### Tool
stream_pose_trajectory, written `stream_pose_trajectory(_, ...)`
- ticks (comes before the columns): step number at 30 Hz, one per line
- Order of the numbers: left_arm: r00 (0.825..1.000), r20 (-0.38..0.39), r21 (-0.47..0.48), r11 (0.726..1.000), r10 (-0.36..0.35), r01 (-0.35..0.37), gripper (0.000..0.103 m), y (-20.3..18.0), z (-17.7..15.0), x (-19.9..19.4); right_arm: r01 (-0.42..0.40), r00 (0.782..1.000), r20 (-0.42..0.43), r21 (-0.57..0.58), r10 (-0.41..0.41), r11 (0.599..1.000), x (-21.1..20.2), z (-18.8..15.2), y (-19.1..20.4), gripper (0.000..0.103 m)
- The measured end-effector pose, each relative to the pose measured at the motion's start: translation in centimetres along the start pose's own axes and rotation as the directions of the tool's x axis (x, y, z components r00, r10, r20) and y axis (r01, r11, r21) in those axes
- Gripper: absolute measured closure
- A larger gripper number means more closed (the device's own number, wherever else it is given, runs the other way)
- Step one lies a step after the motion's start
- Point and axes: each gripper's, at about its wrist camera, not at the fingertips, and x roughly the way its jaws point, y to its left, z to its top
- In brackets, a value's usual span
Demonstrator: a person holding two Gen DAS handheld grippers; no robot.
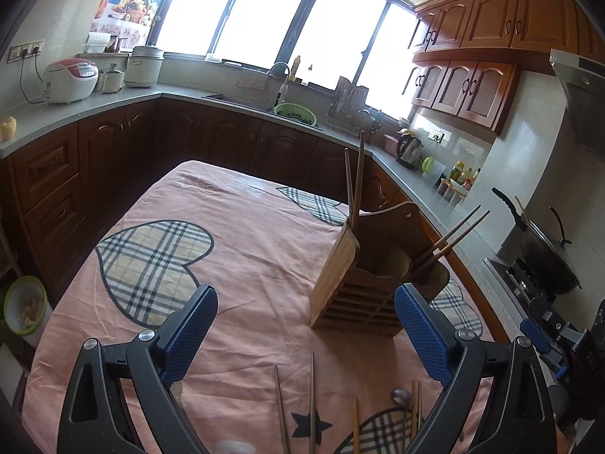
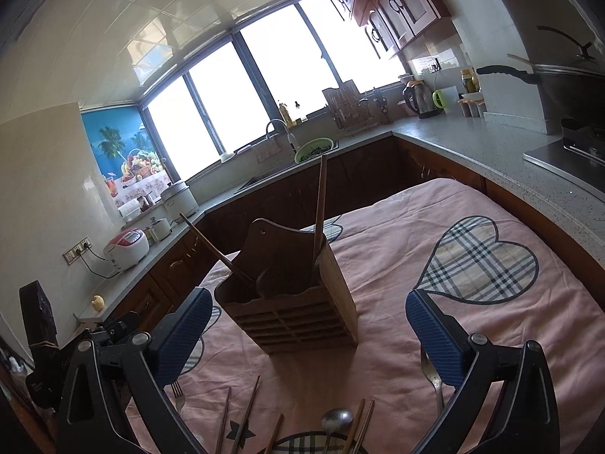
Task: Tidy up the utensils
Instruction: 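Withdraw both open tools from the holder back toward the table utensils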
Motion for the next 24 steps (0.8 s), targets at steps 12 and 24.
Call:
stream_pose_trajectory(12,0.997,-0.072,-0.001,1.0,0.022,-0.022,0.008,1.3,-3.4,-3.5,0.015,0.999,-0.047,-0.039,-0.017,0.999,-2.3,-4.4,1.2,0.0)
stream_pose_trajectory(24,0.989,-0.138,0.039,0.998,0.06,-0.055,0.008,1.4,-5.5,-5.0,0.04,0.993,-0.104,-0.092,-0.049,0.995,-3.1,-7.8,1.1,0.0)
